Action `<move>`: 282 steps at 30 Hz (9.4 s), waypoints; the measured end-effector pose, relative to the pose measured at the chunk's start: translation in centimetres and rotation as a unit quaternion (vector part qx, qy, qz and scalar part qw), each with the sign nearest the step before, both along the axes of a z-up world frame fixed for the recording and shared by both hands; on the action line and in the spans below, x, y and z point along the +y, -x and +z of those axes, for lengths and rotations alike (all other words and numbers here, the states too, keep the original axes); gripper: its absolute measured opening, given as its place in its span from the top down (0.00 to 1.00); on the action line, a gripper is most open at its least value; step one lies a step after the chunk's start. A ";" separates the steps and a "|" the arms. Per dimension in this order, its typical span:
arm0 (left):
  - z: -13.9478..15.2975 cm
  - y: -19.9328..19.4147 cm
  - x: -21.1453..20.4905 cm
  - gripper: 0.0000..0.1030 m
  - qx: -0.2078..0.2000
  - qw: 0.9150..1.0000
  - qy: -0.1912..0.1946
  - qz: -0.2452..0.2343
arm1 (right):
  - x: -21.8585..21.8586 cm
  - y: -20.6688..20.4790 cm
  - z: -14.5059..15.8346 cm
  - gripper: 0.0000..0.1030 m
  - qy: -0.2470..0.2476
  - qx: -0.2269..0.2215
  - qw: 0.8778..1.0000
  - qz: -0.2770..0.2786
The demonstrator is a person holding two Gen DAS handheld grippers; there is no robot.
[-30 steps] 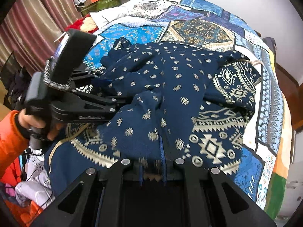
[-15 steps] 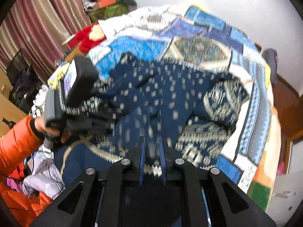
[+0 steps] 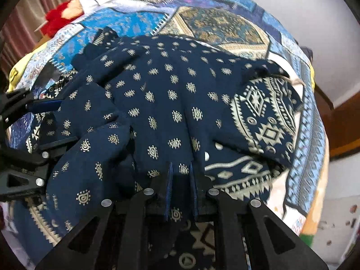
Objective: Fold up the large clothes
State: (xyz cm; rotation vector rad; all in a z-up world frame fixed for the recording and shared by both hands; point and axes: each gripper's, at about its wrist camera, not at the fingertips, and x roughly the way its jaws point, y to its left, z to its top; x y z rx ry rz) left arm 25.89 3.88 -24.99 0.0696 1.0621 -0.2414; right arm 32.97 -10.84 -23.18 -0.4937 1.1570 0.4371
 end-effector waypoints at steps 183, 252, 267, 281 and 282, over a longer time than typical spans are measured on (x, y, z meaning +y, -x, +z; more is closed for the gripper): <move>-3.1 -23.7 25.8 0.91 0.008 0.944 0.016 0.329 | -0.3 -29.4 1.1 0.88 -0.217 0.010 0.966 -0.141; -2.2 -20.6 11.4 0.08 0.004 0.986 -0.061 0.153 | 12.0 -18.7 -3.3 0.88 0.024 -0.103 0.994 0.039; -3.1 -18.7 13.5 0.05 -0.004 0.981 -0.056 0.184 | 4.2 -19.0 -1.6 0.00 0.055 -0.170 0.983 -0.041; -1.3 -11.6 22.1 0.05 -0.001 0.949 -0.103 0.297 | -5.9 -18.1 2.5 0.00 -0.062 -0.089 0.985 -0.132; -0.8 -10.8 22.7 0.05 -0.005 0.947 -0.091 0.308 | -5.7 -17.7 3.1 0.00 -0.068 -0.092 0.985 -0.127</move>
